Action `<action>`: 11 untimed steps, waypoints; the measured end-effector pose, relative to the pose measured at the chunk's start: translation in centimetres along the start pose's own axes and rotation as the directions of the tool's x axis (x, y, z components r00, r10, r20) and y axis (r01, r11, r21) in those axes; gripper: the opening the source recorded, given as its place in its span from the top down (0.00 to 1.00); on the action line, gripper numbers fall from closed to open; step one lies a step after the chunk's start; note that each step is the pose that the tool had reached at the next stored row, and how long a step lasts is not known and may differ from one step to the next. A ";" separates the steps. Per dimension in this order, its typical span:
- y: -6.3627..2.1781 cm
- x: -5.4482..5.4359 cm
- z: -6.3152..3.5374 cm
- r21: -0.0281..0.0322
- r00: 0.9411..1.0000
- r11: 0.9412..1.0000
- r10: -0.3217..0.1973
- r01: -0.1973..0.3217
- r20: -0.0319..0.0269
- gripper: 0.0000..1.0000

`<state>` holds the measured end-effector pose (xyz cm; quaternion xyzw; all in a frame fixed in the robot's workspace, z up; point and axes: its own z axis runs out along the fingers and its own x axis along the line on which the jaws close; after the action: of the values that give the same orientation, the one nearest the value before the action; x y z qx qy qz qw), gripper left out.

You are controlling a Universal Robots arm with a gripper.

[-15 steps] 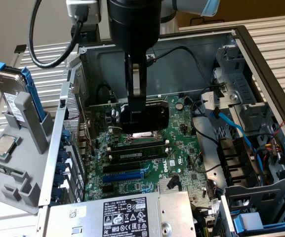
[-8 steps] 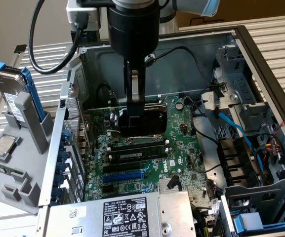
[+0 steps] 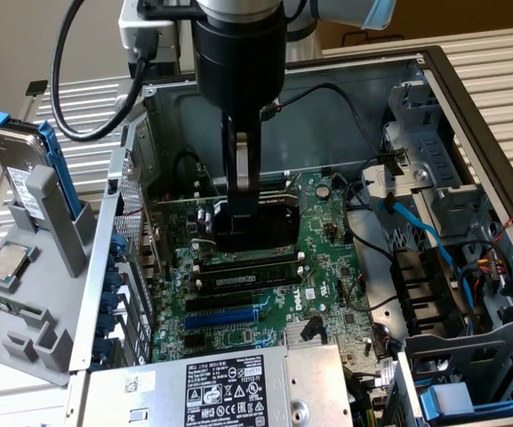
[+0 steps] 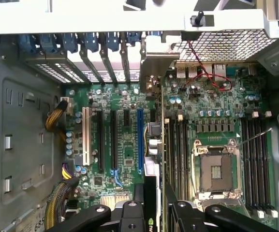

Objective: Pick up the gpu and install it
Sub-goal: 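Insert the gpu into the slot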

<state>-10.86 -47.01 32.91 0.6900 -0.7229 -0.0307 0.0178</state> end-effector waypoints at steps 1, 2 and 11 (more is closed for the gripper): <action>-0.02 0.1 0.18 -0.001 1.000 1.000 0.000 0.000 0.000 0.73; -0.03 0.2 0.36 -0.001 1.000 1.000 0.000 0.000 0.000 0.73; -0.12 1.1 1.65 -0.011 1.000 1.000 0.000 0.000 0.000 0.73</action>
<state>-10.90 -48.08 31.24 0.6898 -0.7228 -0.0345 0.0218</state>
